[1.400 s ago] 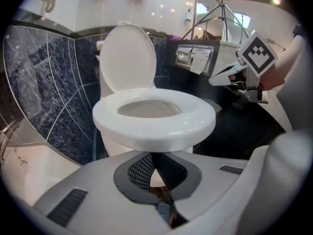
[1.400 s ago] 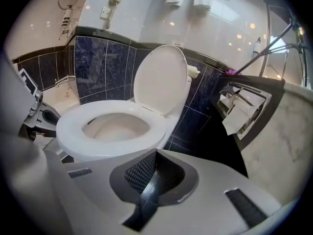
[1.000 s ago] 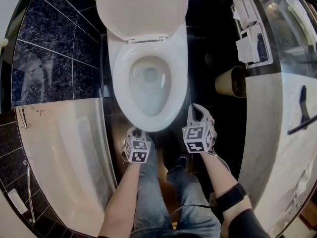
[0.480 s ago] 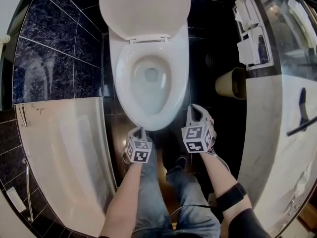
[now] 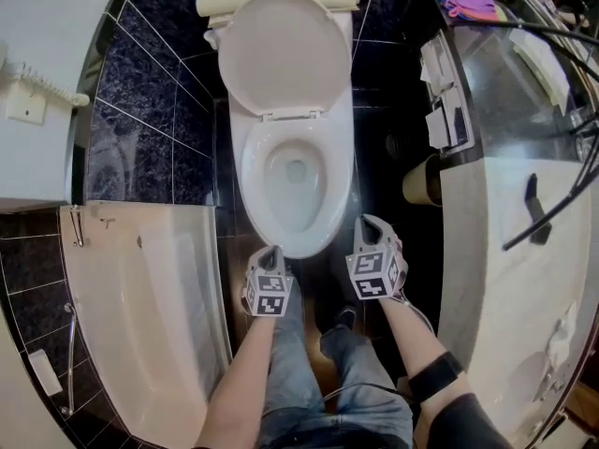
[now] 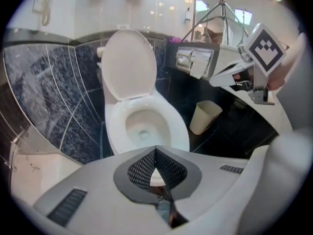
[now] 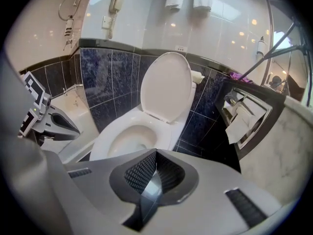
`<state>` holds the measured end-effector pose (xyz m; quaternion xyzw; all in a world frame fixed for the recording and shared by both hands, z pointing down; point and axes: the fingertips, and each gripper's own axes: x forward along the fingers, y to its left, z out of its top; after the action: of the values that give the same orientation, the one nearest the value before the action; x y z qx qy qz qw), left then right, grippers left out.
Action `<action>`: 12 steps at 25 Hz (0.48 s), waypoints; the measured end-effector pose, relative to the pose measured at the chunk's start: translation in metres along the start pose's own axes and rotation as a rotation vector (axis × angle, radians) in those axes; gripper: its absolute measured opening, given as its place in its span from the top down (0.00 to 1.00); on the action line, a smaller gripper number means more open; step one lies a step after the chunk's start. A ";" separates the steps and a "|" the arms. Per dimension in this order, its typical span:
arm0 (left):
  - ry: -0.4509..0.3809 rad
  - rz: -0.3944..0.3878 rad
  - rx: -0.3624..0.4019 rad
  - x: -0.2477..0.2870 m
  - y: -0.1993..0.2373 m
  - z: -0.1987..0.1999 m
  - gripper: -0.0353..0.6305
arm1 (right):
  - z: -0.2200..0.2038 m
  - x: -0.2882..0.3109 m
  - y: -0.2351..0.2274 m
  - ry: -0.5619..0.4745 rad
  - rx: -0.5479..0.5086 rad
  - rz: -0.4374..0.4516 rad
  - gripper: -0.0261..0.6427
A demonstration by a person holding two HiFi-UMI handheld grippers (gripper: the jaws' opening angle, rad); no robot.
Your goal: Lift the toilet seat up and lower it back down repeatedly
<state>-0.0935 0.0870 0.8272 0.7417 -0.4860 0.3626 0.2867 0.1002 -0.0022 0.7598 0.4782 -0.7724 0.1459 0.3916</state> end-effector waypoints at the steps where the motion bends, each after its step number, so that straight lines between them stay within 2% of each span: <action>1: -0.032 0.004 0.009 -0.015 0.003 0.022 0.96 | 0.016 -0.010 -0.002 -0.022 0.015 0.009 0.93; 8: -0.206 0.018 0.037 -0.163 -0.002 0.148 0.96 | 0.120 -0.127 -0.014 -0.127 0.051 0.072 0.93; 12: -0.298 0.026 0.034 -0.239 -0.002 0.192 0.96 | 0.164 -0.190 -0.017 -0.198 0.039 0.113 0.93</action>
<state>-0.1046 0.0608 0.5223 0.7857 -0.5266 0.2605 0.1938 0.0830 0.0095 0.5092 0.4536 -0.8300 0.1346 0.2954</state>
